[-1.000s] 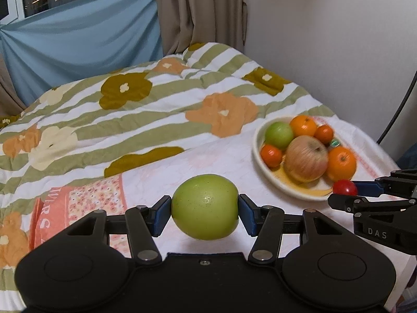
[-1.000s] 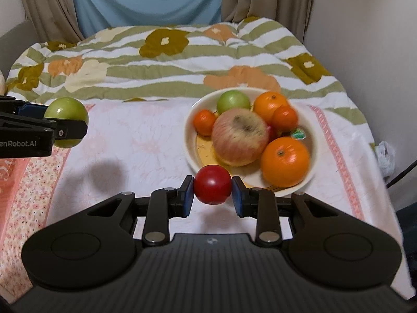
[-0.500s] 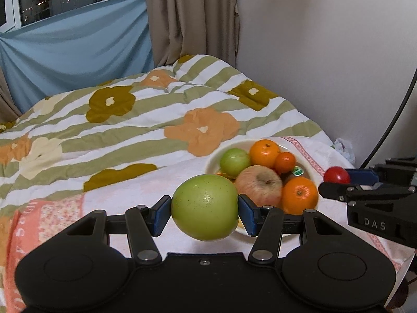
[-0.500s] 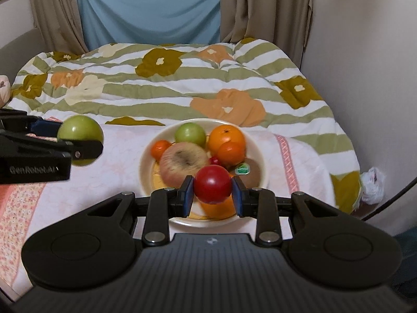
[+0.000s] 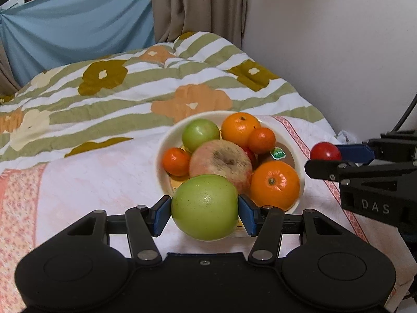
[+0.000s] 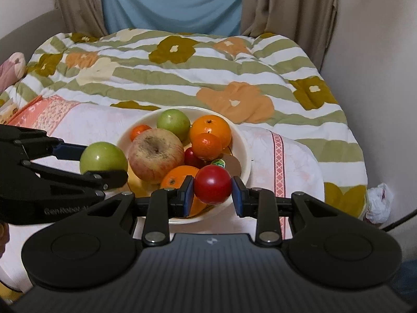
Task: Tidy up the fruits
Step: 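Carry the green apple and red tomato over the duck bowl with both tools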
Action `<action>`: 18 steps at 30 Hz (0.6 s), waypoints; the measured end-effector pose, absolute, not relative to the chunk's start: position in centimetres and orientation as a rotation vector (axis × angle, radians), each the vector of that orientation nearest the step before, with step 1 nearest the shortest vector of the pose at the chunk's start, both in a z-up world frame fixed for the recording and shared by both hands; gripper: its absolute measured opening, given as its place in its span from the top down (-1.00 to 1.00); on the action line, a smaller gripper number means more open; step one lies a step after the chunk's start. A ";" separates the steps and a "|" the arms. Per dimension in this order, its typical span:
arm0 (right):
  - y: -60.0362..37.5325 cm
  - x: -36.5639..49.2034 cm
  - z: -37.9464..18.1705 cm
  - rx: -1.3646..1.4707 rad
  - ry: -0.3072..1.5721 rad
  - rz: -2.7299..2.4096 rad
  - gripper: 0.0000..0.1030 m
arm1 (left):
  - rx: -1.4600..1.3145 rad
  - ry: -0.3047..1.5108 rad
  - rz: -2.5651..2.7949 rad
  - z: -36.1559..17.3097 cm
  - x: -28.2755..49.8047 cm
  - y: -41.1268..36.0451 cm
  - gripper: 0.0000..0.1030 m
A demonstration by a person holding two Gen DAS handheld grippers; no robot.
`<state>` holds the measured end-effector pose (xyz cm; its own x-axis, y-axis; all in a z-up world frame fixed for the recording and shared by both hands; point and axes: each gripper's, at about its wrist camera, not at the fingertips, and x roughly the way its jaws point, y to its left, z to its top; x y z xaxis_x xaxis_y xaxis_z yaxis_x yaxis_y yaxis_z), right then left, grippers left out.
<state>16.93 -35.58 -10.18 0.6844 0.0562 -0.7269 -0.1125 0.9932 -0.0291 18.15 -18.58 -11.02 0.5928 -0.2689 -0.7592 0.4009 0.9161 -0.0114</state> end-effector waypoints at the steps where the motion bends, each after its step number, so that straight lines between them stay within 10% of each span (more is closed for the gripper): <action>1: -35.7 17.1 -10.4 -0.077 0.813 0.101 0.12 | 0.169 0.854 -0.391 -11.3 18.1 -18.9 -0.16; 15: -36.1 18.1 -10.9 -0.112 0.804 0.177 0.12 | 0.185 0.831 -0.360 -12.4 17.5 -20.5 -0.19; 18: -35.9 18.1 -10.8 -0.114 0.796 0.182 0.12 | 0.200 0.800 -0.357 -11.9 16.9 -20.8 -0.88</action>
